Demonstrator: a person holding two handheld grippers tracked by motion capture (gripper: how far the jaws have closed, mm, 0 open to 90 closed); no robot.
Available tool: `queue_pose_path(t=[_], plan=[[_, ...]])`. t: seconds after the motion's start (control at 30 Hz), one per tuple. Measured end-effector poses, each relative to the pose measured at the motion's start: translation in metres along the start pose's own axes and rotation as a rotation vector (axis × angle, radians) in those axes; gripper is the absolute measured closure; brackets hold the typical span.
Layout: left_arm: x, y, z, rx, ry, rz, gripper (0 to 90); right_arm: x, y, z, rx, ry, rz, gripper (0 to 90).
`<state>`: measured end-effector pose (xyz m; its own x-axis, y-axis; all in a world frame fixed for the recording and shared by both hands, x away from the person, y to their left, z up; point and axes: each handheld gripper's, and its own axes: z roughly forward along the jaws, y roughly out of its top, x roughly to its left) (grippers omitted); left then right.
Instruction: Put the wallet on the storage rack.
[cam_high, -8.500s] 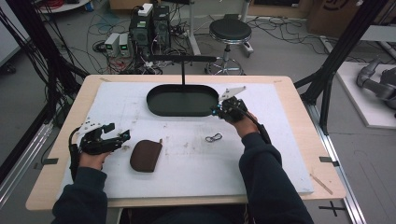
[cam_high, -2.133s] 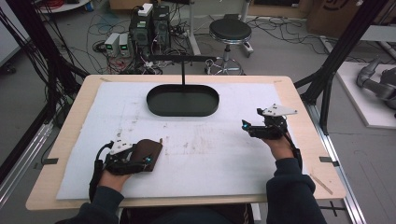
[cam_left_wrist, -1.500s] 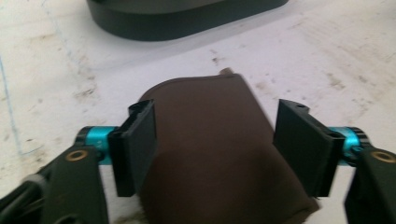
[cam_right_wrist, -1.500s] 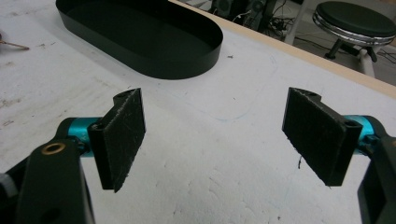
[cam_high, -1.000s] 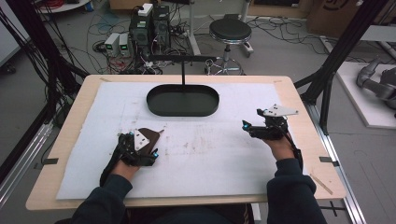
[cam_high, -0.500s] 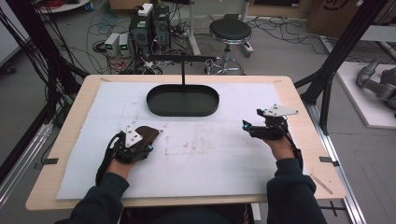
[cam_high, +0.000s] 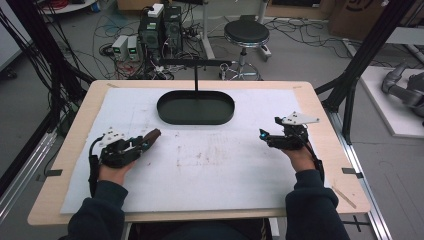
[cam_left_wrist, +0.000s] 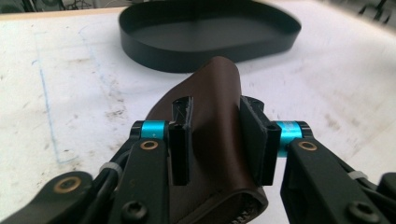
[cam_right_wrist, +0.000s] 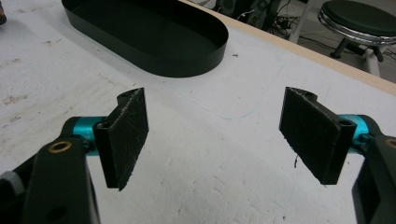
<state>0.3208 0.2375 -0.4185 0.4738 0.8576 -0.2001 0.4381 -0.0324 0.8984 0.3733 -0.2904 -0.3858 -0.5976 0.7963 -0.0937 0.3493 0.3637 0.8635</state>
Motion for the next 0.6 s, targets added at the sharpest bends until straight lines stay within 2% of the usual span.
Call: queue_pose_path(t=[0.03, 0.23, 0.3, 0.33, 0.37, 0.4, 0.43, 0.47, 0.5, 0.6], plan=[[0.0066, 0.0005, -0.0036, -0.016, -0.007, -0.042, 68.6, -0.0002, -0.0003, 0.0003, 0.0, -0.001, 0.001, 24.2], [0.0147, 0.0015, -0.0086, -0.024, -0.024, -0.083, 70.6, -0.0003, -0.0012, 0.0008, 0.006, -0.001, 0.006, 24.3], [0.0154, 0.0017, -0.0093, -0.035, -0.052, -0.112, 71.1, -0.0004, -0.0014, 0.0008, 0.006, 0.001, 0.005, 24.3], [0.0142, 0.0026, -0.0098, -0.05, -0.082, -0.127, 71.2, -0.0003, -0.0014, 0.0006, 0.007, 0.0, 0.006, 24.3], [0.0142, 0.0026, -0.0098, -0.05, -0.082, -0.127, 71.3, -0.0003, -0.0015, 0.0008, 0.006, 0.001, 0.005, 24.2], [0.0139, 0.0026, -0.0097, -0.055, -0.106, -0.141, 71.3, -0.0004, -0.0015, 0.0007, 0.007, 0.001, 0.005, 24.3], [0.0126, 0.002, -0.0078, -0.057, -0.152, -0.154, 71.3, -0.0003, -0.0015, 0.0007, 0.007, 0.001, 0.005, 24.2], [0.0126, 0.002, -0.0078, -0.057, -0.152, -0.154, 71.2, -0.0002, -0.0016, 0.0007, 0.007, 0.001, 0.005, 24.3], [0.0106, 0.001, -0.0051, -0.036, -0.165, -0.143, 71.1, -0.0003, -0.0017, 0.0008, 0.007, 0.001, 0.003, 24.3], [0.01, -0.0009, -0.0015, -0.016, -0.154, -0.117, 70.1, -0.0001, -0.0018, 0.0009, 0.008, 0.001, 0.006, 24.2]])
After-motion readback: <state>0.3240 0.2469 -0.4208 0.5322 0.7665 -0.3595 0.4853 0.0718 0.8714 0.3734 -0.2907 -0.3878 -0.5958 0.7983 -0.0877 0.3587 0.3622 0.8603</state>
